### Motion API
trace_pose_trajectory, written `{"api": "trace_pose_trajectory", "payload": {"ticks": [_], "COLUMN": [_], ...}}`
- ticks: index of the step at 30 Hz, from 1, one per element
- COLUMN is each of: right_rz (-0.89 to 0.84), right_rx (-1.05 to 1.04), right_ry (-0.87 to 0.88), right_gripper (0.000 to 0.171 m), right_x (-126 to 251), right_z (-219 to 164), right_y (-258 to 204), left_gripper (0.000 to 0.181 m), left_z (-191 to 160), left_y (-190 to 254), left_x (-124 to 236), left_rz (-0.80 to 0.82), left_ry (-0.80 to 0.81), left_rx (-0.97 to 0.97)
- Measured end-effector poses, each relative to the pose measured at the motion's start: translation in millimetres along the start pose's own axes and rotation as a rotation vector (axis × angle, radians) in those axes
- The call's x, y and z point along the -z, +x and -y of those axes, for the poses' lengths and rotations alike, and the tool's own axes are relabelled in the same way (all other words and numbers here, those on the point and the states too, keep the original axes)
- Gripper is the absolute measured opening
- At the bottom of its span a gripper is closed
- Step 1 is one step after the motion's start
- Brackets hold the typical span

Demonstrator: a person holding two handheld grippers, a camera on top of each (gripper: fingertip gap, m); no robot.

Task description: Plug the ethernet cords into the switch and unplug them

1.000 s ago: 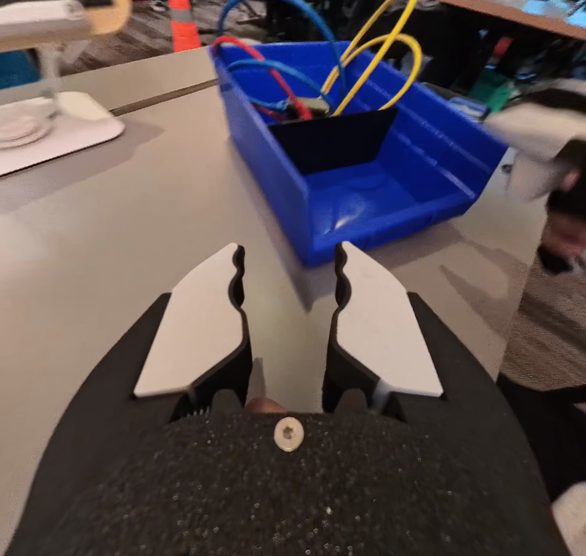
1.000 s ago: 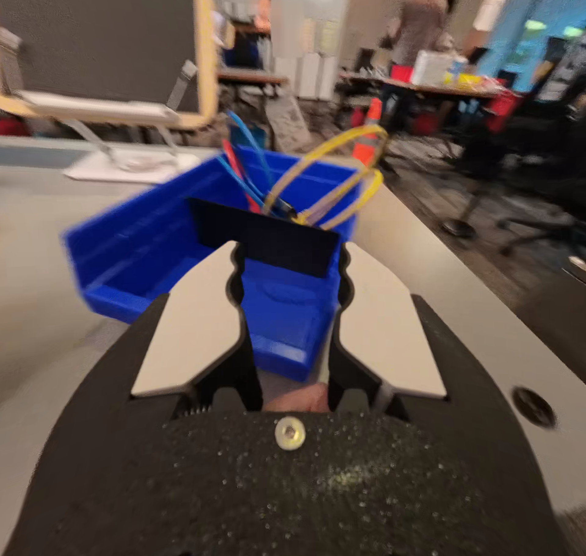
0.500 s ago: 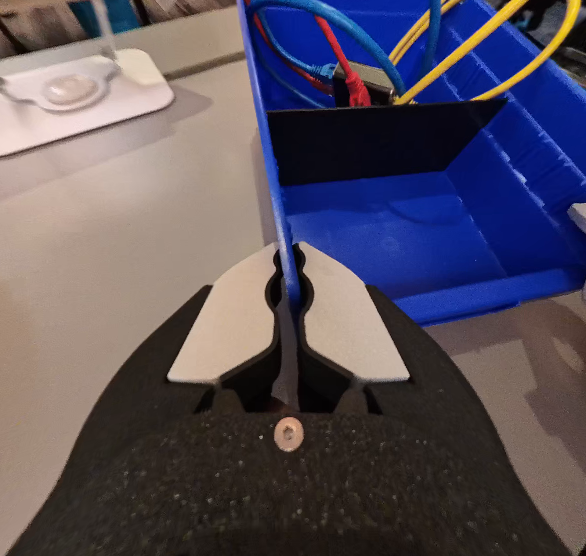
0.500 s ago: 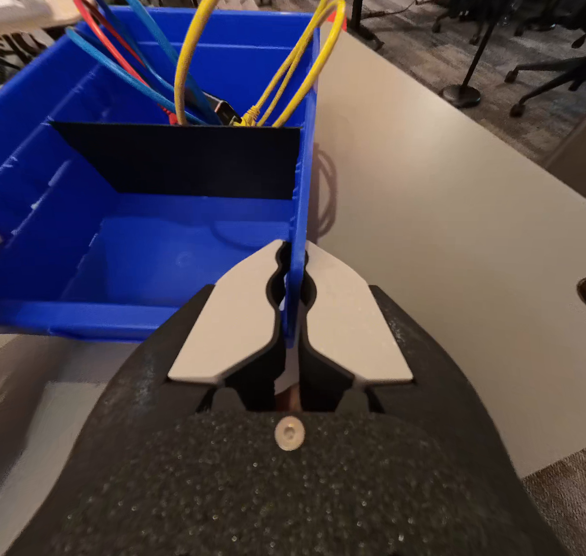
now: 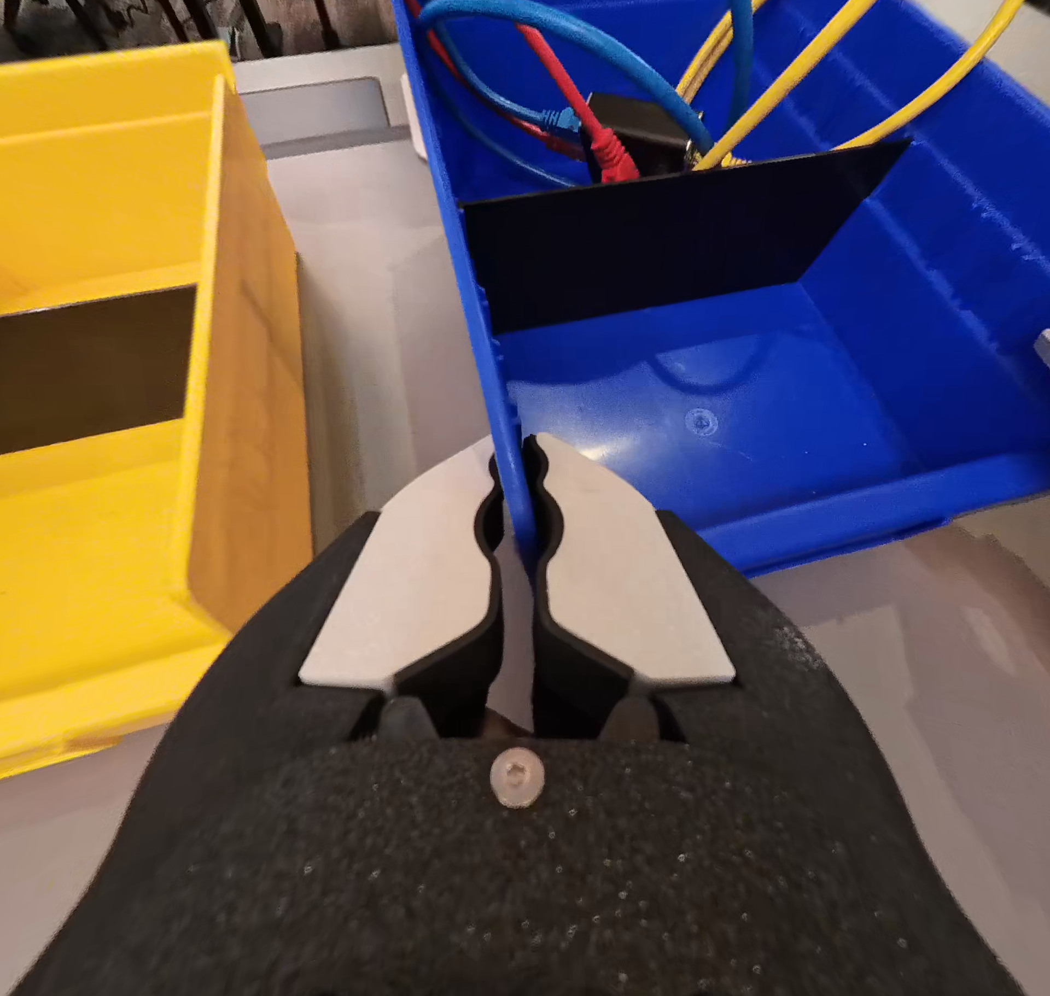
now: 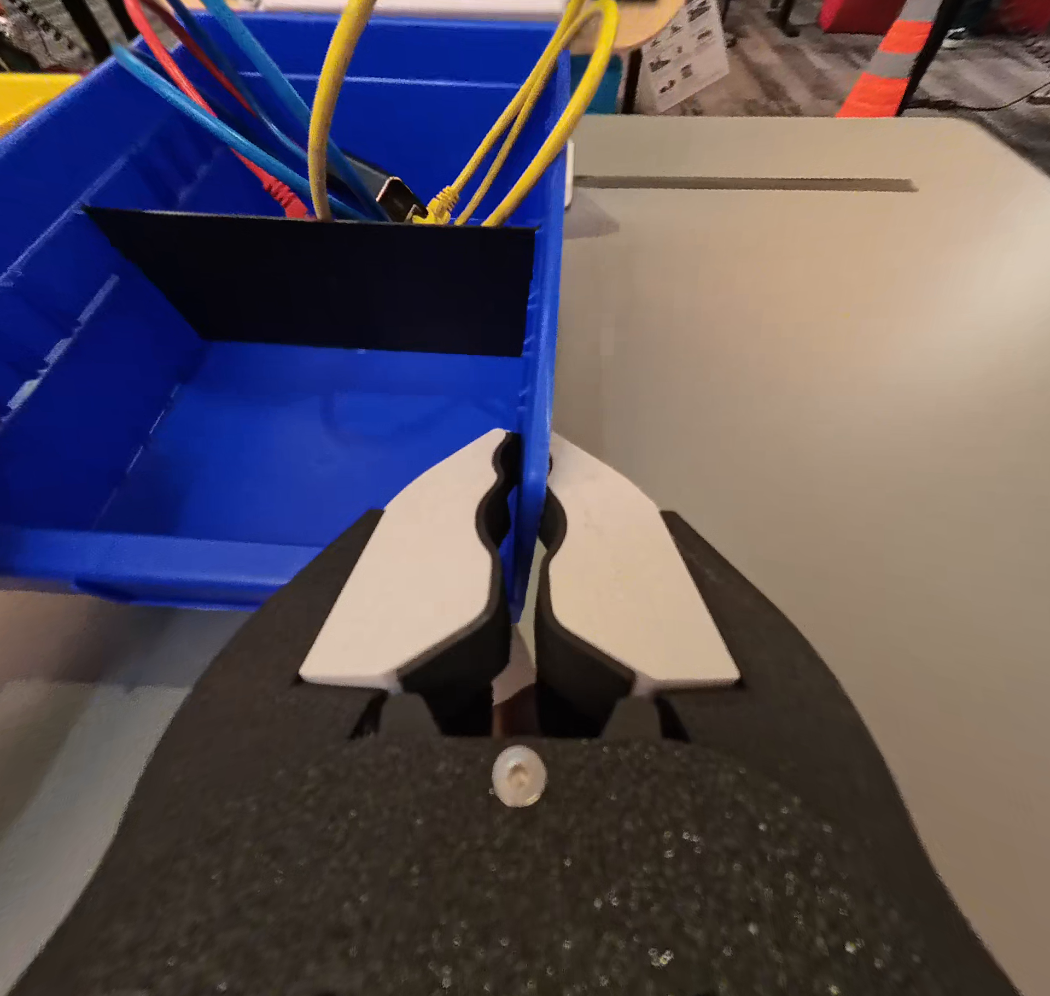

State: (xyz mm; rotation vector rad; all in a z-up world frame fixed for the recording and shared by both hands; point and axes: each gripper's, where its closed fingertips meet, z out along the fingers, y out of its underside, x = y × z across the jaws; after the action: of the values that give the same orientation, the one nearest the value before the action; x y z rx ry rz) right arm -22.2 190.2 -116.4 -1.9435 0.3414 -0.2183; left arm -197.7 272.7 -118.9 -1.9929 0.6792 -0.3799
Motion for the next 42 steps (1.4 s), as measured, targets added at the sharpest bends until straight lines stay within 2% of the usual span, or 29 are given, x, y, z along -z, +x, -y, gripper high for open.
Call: {"api": "trace_pose_trajectory", "payload": {"ticks": [7, 9, 11, 14, 17, 19, 21, 23, 25, 26, 27, 28, 32, 37, 39, 42], "right_rz": [0.059, 0.097, 0.141, 0.187, 0.105, 0.129, 0.2, 0.302, 0.396, 0.456, 0.516, 0.563, 0.684, 0.646, 0.572, 0.532], "right_rx": [-0.002, 0.037, 0.087, 0.158, 0.268, 0.322, 0.338, 0.326, 0.29, 0.275, 0.266, 0.264, 0.277, 0.214, 0.158, 0.07], "right_ry": [-0.039, -0.037, -0.004, 0.068, 0.15, 0.159, 0.152, 0.163, 0.187, 0.175, 0.148, 0.112, 0.025, 0.005, -0.036, -0.108], "right_gripper": [0.004, 0.008, 0.016, 0.024, 0.025, 0.025, 0.025, 0.025, 0.026, 0.026, 0.026, 0.027, 0.032, 0.064, 0.062, 0.045], "right_x": [-20, -17, -2, 24, 43, 52, 57, 64, 73, 78, 83, 87, 96, 79, 63, 48], "right_z": [-5, -5, -2, 0, 5, 4, 0, -1, -1, -5, -12, -20, -45, -36, -33, -40], "right_y": [-12, -12, -12, -8, 4, -7, -31, -65, -100, -119, -138, -156, -215, -257, -259, -262], "left_gripper": [0.011, 0.025, 0.027, 0.032, 0.039, 0.046, 0.059, 0.059, 0.055, 0.042, 0.016, 0.004, 0.004, 0.005, 0.005, 0.005], "left_z": [-11, -7, 3, 5, -14, -28, -39, -43, -44, -46, -48, -50, -58, -79, -89, -101], "left_y": [-9, -1, -5, -69, -175, -232, -258, -266, -276, -277, -275, -277, -271, -243, -232, -218], "left_x": [-7, 10, 42, 92, 129, 134, 115, 89, 66, 58, 52, 50, 63, 98, 114, 137], "left_rz": [-0.045, -0.127, -0.182, -0.06, 0.181, 0.264, 0.188, 0.076, 0.054, 0.038, 0.016, 0.034, 0.112, 0.181, 0.195, 0.2], "left_ry": [-0.039, -0.018, 0.039, 0.08, 0.089, 0.054, -0.055, -0.138, -0.176, -0.19, -0.204, -0.203, -0.16, -0.157, -0.168, -0.161], "left_rx": [-0.028, 0.0, 0.05, 0.139, 0.193, 0.196, 0.185, 0.181, 0.142, 0.129, 0.13, 0.139, 0.175, 0.134, 0.13, 0.15]}}
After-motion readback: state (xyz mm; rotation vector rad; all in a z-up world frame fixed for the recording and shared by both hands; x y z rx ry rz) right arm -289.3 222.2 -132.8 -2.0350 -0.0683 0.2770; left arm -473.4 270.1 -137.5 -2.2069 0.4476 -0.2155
